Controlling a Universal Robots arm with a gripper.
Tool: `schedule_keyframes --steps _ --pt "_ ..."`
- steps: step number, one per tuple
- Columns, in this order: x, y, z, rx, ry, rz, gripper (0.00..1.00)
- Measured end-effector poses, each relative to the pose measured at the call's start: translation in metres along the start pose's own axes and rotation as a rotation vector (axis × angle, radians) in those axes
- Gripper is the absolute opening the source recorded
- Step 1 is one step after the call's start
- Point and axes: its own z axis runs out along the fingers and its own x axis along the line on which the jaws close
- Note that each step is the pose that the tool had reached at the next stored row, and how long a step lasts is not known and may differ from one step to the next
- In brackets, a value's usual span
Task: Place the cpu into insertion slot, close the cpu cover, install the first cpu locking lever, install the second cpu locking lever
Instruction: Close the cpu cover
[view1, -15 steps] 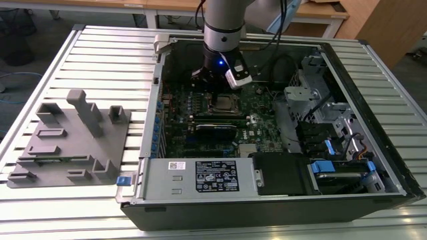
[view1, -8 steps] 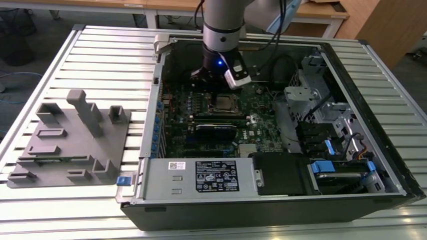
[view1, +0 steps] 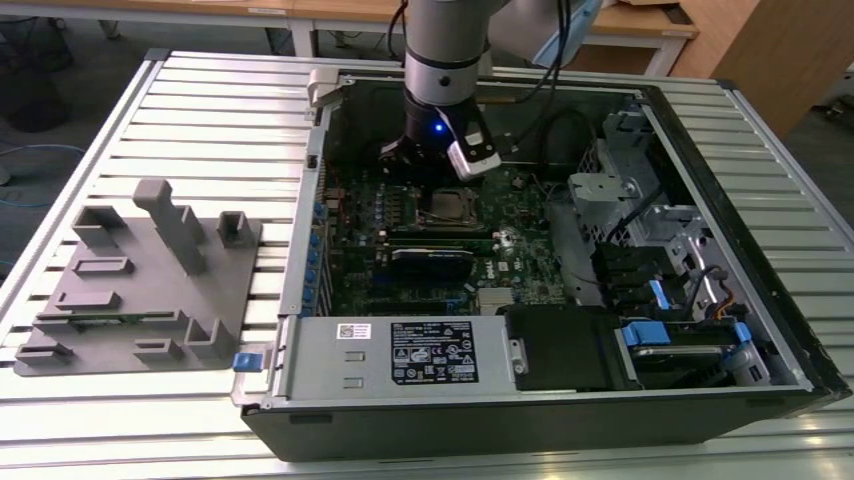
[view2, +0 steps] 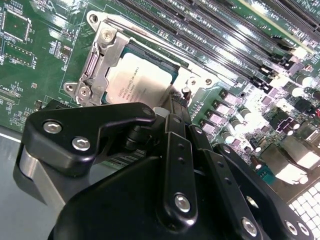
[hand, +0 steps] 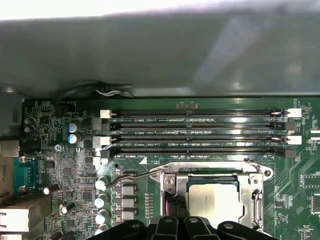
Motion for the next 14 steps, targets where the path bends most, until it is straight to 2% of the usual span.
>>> schedule_keyframes --steps 14 --pt "0.0004 0.0000 0.0033 0.0004 0.0002 0.000 0.11"
